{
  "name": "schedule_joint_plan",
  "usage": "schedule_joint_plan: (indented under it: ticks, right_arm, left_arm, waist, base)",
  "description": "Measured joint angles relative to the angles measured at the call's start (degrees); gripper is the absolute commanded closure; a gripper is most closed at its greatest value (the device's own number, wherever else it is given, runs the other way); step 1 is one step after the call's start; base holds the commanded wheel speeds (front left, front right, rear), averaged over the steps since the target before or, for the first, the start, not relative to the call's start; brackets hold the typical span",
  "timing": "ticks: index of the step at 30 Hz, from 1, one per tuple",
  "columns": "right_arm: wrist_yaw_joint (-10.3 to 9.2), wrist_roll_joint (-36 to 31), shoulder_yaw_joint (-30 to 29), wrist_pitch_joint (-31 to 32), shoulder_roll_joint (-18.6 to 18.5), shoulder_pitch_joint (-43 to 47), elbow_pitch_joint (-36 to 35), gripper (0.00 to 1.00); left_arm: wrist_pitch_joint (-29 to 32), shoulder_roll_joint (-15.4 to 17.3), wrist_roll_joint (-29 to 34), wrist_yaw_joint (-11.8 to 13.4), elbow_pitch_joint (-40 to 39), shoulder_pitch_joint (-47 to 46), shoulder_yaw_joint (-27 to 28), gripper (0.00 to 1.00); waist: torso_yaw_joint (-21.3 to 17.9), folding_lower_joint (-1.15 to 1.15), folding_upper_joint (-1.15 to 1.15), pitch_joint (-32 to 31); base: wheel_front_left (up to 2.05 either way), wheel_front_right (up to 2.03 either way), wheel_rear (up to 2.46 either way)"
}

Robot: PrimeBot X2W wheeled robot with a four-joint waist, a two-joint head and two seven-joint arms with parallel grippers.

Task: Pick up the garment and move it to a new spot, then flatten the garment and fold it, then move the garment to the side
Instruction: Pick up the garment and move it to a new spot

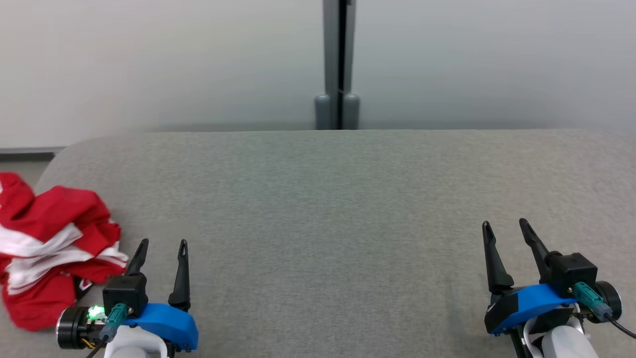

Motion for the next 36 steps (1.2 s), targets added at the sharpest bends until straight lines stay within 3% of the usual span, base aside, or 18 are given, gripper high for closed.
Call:
schedule_joint_plan:
  ticks: [24, 30, 36]
  right_arm:
    - [0.04, 2.2, 6.6, 0.0, 0.0, -0.9, 2.4, 0.00]
    - [0.04, 2.6, 7.6, 0.0, 0.0, -1.3, 2.9, 0.00]
    - [0.04, 2.7, 8.4, 0.0, 0.1, -1.6, 3.2, 0.00]
  left_arm:
    - [0.0, 1.5, -0.5, 1.0, 2.0, 0.1, 4.6, 0.00]
    - [0.0, 1.5, -0.5, 1.1, 2.1, 0.4, 5.8, 0.00]
    - [0.0, 1.6, -0.6, 1.1, 2.0, 0.5, 6.9, 0.00]
  waist:
    - [24.0, 0.00, 0.00, 0.0]
    - [27.5, 0.00, 0.00, 1.0]
    - [27.4, 0.00, 0.00, 1.8]
  base:
    - [0.00, 0.00, 0.00]
    - [0.00, 0.00, 0.00]
    - [0.00, 0.00, 0.00]
